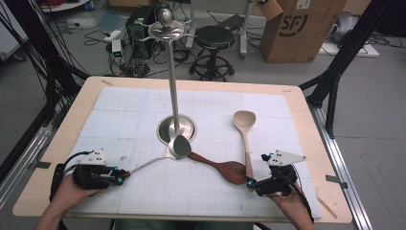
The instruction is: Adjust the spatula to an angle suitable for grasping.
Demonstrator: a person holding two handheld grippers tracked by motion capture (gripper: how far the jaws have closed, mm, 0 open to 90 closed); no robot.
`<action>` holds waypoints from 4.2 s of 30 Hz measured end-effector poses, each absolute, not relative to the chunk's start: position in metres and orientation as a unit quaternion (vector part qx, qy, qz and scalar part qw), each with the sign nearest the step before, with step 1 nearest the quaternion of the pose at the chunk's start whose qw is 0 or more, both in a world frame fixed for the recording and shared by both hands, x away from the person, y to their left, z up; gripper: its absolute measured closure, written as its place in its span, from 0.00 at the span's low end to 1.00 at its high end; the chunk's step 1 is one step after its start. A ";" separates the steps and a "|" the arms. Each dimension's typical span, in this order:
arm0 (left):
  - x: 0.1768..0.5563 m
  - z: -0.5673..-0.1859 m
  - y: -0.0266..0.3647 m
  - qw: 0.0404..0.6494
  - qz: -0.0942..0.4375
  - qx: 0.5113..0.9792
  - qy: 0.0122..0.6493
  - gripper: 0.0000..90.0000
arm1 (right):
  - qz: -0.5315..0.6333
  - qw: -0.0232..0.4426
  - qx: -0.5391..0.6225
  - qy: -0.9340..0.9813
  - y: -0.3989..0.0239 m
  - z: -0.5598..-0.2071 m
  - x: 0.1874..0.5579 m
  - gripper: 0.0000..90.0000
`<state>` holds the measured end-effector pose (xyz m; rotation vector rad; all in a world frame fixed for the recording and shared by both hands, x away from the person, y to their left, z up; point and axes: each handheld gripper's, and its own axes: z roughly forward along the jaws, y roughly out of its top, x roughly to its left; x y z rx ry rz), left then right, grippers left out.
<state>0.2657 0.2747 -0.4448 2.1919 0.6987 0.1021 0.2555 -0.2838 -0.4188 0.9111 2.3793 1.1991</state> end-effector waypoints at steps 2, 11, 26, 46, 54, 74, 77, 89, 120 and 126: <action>0.266 -0.445 0.275 0.406 0.041 0.870 0.277 0.81 | 0.420 0.162 0.319 0.834 -0.284 -0.419 0.255 0.01; 0.266 -0.446 0.273 0.401 0.050 0.871 0.278 0.81 | 0.422 0.162 0.320 0.833 -0.284 -0.419 0.255 0.01; 0.263 -0.448 0.270 0.395 0.071 0.875 0.272 0.80 | 0.421 0.162 0.318 0.834 -0.283 -0.418 0.255 0.01; 0.258 -0.440 0.280 0.388 0.033 0.884 0.259 0.81 | 0.445 0.154 0.315 0.824 -0.281 -0.411 0.256 0.01; 0.257 -0.431 0.279 0.392 0.030 0.889 0.235 0.81 | 0.458 0.155 0.293 0.825 -0.266 -0.398 0.256 0.01; 0.259 -0.421 0.259 0.373 0.008 0.908 0.191 0.81 | 0.472 0.125 0.241 0.839 -0.220 -0.386 0.267 0.01; 0.258 -0.420 0.254 0.373 0.004 0.910 0.183 0.81 | 0.470 0.117 0.234 0.843 -0.214 -0.387 0.268 0.01; 0.262 -0.419 0.241 0.367 -0.002 0.914 0.171 0.81 | 0.471 0.103 0.215 0.849 -0.194 -0.387 0.273 0.01; 0.272 -0.418 0.203 0.363 -0.020 0.922 0.133 0.81 | 0.445 0.044 0.153 0.881 -0.126 -0.402 0.289 0.07; 0.273 -0.417 0.200 0.363 -0.022 0.922 0.131 0.81 | 0.439 0.028 0.143 0.887 -0.116 -0.407 0.291 0.18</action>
